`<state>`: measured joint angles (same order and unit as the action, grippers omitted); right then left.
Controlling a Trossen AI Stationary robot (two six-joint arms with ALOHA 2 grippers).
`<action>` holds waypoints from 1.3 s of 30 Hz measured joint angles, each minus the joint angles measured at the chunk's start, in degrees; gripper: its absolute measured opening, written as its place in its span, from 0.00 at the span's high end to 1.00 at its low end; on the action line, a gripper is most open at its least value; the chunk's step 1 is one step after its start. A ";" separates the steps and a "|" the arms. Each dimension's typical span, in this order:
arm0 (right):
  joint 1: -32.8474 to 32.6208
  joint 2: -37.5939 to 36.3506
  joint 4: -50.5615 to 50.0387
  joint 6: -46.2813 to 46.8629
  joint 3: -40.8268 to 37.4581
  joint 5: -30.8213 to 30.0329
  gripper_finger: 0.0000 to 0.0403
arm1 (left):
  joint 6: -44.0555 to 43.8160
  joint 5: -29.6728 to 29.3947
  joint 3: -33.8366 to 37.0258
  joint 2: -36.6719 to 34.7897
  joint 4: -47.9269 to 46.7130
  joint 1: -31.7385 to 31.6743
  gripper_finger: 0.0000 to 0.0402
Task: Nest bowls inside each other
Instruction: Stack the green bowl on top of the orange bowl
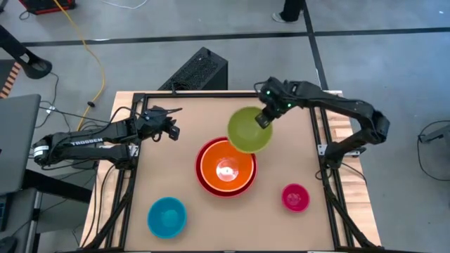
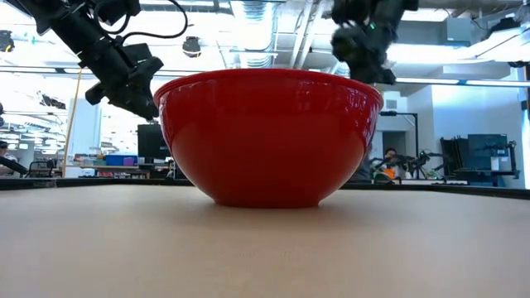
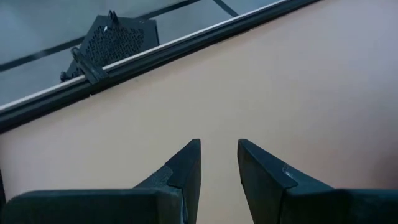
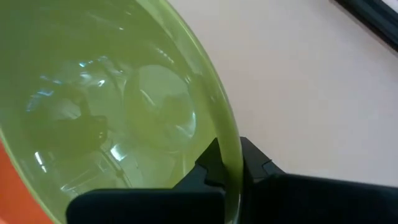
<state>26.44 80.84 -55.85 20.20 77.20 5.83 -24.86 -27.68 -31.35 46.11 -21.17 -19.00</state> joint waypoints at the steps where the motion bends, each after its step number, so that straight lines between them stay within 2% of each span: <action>1: -1.67 0.01 1.27 1.46 0.42 0.00 0.97 | 0.42 0.00 0.00 0.01 0.08 0.00 0.77; 9: -13.04 3.02 10.61 12.33 1.34 -0.13 0.97 | 4.71 0.43 0.00 0.02 0.09 0.00 0.77; 17: -20.88 11.11 16.82 19.88 1.36 -0.01 0.97 | 6.24 3.45 0.00 0.02 -0.11 -0.02 0.77; 28: -24.24 16.08 16.73 26.01 1.36 0.09 0.97 | 9.22 5.03 0.00 0.02 -0.16 0.00 0.77; 39: -24.15 18.63 13.07 26.38 1.36 -0.28 0.97 | 9.20 5.49 0.00 0.02 -0.47 0.00 0.77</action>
<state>2.28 99.46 -42.78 46.59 78.56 5.55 -15.66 -22.19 -31.35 46.13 -21.65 -19.01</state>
